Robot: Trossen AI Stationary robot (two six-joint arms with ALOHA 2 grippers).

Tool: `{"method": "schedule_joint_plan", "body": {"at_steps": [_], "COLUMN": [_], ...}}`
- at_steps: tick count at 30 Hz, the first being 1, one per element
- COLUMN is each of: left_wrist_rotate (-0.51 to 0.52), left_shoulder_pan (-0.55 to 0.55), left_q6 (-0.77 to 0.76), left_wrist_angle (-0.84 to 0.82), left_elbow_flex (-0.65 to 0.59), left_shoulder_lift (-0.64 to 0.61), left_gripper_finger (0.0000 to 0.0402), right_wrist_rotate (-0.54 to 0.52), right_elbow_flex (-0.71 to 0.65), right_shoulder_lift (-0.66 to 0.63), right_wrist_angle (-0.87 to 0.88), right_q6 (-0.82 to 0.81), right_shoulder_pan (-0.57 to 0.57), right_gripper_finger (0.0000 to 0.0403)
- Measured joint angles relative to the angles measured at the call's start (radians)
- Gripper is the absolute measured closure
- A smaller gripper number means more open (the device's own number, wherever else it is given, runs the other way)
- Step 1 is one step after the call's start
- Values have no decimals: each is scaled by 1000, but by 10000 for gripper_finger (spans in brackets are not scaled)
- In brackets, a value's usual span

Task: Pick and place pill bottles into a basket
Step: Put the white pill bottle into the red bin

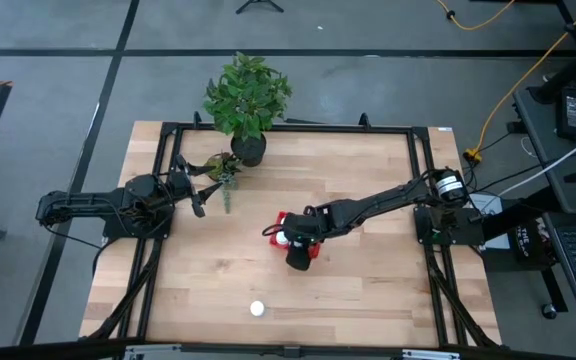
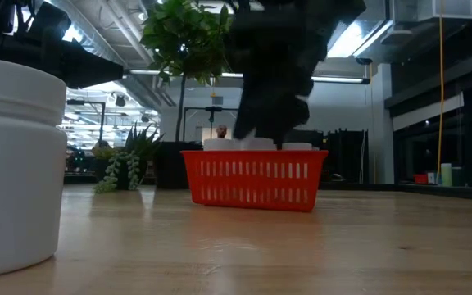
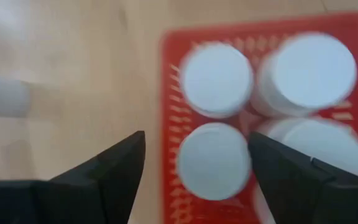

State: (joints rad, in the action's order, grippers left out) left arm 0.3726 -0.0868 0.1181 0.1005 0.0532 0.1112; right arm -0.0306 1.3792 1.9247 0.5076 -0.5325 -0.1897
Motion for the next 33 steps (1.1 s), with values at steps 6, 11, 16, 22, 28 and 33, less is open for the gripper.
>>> {"method": "schedule_joint_plan", "body": {"at_steps": [6,11,16,22,28,33], "left_wrist_rotate": [0,0,0,0,0,0], "left_shoulder_pan": [0,0,0,0,0,0], "left_q6": [0,0,0,0,0,0], "left_wrist_angle": [0,0,0,0,0,0], "left_elbow_flex": [0,0,0,0,0,0], "left_shoulder_lift": [0,0,0,0,0,0], "left_gripper_finger": [155,157,156,156,157,155], "right_wrist_rotate": [1,-32,-157,-134,-72,-72], "right_elbow_flex": [120,269,421,519,515,518], "right_shoulder_lift": [-5,-6,-6,-9,25,107], "right_wrist_angle": [95,213,309,258,147,33], "right_q6": [15,41,112,181,282,312], "right_shoulder_pan": [-36,-85,-162,-231,-296,-313], "right_gripper_finger": [134,140,140,140,132,94]}}
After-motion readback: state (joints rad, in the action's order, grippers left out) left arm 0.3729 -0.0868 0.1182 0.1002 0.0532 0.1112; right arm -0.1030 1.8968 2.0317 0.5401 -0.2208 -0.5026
